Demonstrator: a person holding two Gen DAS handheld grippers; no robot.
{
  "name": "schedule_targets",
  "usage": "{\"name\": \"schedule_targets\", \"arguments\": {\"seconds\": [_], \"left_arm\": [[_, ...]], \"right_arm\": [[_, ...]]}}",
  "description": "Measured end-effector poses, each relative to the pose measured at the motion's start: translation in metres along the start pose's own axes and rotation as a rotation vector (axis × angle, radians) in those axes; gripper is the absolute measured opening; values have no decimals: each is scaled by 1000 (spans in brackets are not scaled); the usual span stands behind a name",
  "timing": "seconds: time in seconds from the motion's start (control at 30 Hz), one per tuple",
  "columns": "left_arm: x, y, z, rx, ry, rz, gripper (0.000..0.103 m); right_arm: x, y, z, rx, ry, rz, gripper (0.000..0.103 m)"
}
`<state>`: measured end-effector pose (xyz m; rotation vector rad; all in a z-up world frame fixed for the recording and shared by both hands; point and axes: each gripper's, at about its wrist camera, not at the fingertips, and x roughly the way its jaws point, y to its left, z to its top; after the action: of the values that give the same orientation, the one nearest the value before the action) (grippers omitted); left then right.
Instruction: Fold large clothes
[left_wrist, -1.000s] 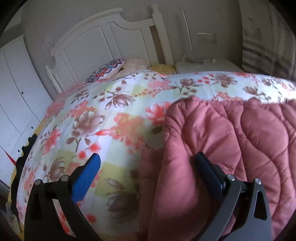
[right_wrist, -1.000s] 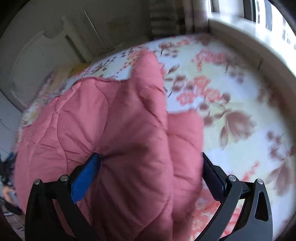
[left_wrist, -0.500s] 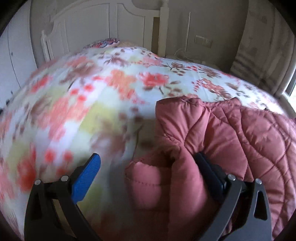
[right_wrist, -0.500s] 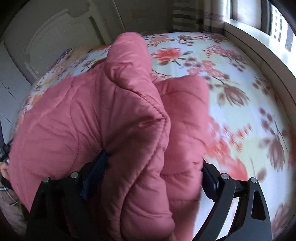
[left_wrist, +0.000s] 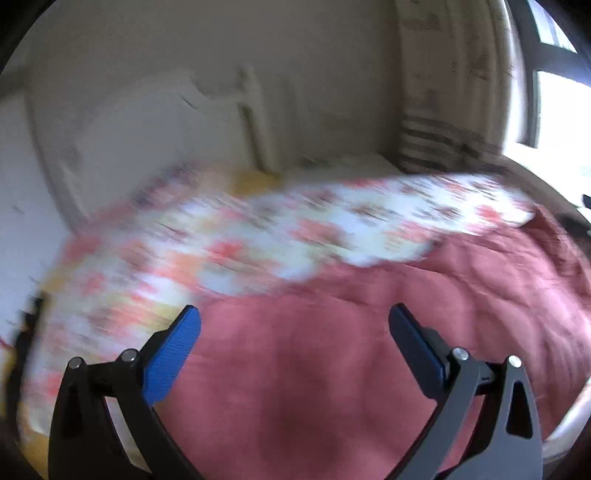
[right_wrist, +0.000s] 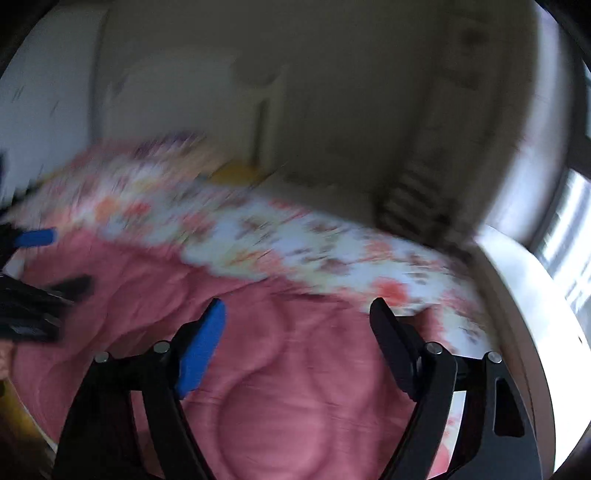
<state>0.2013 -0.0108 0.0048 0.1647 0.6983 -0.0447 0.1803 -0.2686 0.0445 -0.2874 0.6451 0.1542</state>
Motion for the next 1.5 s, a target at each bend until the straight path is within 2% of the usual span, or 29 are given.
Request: {"name": "schedule_targets", "arguments": {"seconds": [0.07,0.1,0.13,0.17,0.27,0.47,0.6,0.63,0.67,0.77,0.8,0.87,0.9,0.93,1.03,1.17,1.27,1.4,1.47,1.5], "left_arm": [[32,-19,-9,10,65,-1,101],[49,-24,-16,26,82,24,101],[69,-23,-25,24,79,28,101],[77,-16,-28,-18,78,0,101],[89,-1,-24,-84,128,-87,101],[93,4,-25,-82,116,-110,101],[91,5,-24,-81,116,-120,101],[90,5,-24,-75,117,-121,101],[88,5,-25,-70,117,-121,101],[89,7,-25,-57,117,-129,101],[89,9,-25,-53,117,-135,101],[90,11,-24,-46,117,-144,101],[91,12,-24,-45,117,-148,101],[91,14,-24,-46,119,-157,101],[91,14,-24,-46,117,-173,101],[92,15,-23,-42,126,-177,101],[83,17,-11,-14,139,-150,101],[71,36,20,-14,43,-26,101],[90,51,25,-32,72,52,101],[109,59,21,-35,119,107,101]], "right_arm": [[46,19,-15,-72,135,44,78],[68,19,-28,-39,167,90,79],[72,9,-34,36,144,136,79],[77,0,-34,89,167,166,79],[75,-6,-36,112,174,188,80],[72,-9,-37,129,160,183,80],[82,-19,-26,178,213,282,82],[78,-30,-20,211,226,284,83],[72,-43,-13,243,212,242,84],[50,-89,2,339,86,127,85],[55,-104,1,371,86,86,85],[83,-115,-15,356,191,21,85],[103,-115,-29,340,274,10,86],[118,-117,-45,374,306,56,86],[111,-124,-49,420,265,68,86],[111,-124,-52,422,269,64,86],[111,-125,-54,430,270,68,86],[110,-128,-54,446,262,81,86],[110,-130,-55,459,256,88,86],[109,-131,-56,469,250,96,86]]}}
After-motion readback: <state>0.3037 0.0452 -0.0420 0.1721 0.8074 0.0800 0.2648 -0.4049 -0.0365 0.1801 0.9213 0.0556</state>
